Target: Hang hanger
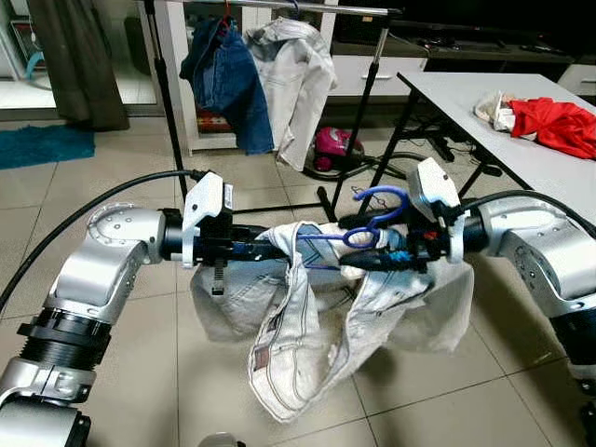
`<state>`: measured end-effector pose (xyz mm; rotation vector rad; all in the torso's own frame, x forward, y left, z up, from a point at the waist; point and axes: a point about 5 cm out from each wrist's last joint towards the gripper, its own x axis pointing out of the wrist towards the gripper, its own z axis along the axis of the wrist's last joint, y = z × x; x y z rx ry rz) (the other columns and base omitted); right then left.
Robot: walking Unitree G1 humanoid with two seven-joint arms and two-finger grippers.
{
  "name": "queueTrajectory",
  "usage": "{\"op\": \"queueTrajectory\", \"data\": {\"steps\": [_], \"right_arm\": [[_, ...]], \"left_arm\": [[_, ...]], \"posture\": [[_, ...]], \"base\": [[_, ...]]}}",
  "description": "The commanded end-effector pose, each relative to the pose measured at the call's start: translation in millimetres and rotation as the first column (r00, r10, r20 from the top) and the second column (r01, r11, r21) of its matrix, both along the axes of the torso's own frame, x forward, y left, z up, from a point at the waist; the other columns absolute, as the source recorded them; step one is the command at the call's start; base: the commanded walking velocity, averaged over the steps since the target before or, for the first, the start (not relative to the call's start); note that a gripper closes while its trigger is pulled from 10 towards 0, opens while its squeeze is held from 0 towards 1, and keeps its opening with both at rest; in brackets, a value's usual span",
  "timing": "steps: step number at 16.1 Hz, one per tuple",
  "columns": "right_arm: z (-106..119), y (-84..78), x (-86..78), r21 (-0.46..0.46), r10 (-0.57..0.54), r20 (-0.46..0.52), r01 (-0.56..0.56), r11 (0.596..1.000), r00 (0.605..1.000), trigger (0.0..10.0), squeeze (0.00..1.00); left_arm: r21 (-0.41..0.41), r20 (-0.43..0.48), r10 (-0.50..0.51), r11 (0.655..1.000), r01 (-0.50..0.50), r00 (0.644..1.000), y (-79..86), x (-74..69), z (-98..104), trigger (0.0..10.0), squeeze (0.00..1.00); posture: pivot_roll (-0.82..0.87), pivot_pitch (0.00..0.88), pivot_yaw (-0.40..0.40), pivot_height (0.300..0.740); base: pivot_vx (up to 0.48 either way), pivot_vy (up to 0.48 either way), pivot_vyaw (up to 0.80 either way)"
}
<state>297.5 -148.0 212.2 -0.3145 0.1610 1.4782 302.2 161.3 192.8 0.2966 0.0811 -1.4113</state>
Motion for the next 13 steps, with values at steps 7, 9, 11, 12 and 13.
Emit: {"op": "queueTrajectory", "data": {"steps": [7, 9, 11, 12, 13], "right_arm": [[-3.7, 0.1, -2.0, -0.040, 0.039, -0.034, -0.040, 0.998, 0.999, 0.0, 0.00], [-4.0, 0.7, -1.6, -0.040, 0.037, -0.034, -0.039, 0.998, 0.999, 0.0, 0.00], [-4.2, 1.1, -1.8, -0.037, 0.038, -0.045, -0.039, 0.999, 0.998, 0.0, 0.00], [-4.5, 1.0, -2.0, -0.039, 0.040, -0.045, -0.042, 0.998, 0.998, 0.0, 0.00], [-4.7, 1.0, -2.3, -0.039, 0.042, -0.044, -0.044, 0.998, 0.998, 0.0, 0.00]], "left_arm": [[-0.059, 0.083, 0.016, 0.998, -0.011, 0.996, 1.6, 8.2, 21.5, 0.0, 0.00], [-0.065, 0.084, 0.019, 0.998, -0.013, 0.996, 1.5, 8.7, 21.9, 0.0, 0.00], [-0.069, 0.084, 0.020, 0.998, -0.014, 0.996, 1.0, 9.1, 22.4, 0.0, 0.00], [-0.070, 0.085, 0.021, 0.997, -0.015, 0.996, 1.0, 9.5, 22.7, 0.0, 0.00], [-0.071, 0.085, 0.022, 0.997, -0.016, 0.996, 0.9, 9.8, 22.9, 0.0, 0.00]], "posture": [[0.05, 0.000, -0.126, 0.740], [0.05, 0.000, -0.126, 0.740], [0.05, 0.000, -0.126, 0.740], [0.05, 0.000, -0.125, 0.740], [0.05, 0.000, -0.125, 0.740]], "base": [[0.000, 0.000, 0.00], [0.000, 0.000, 0.00], [0.000, 0.000, 0.00], [0.000, 0.000, 0.00], [0.000, 0.000, 0.00]]}}
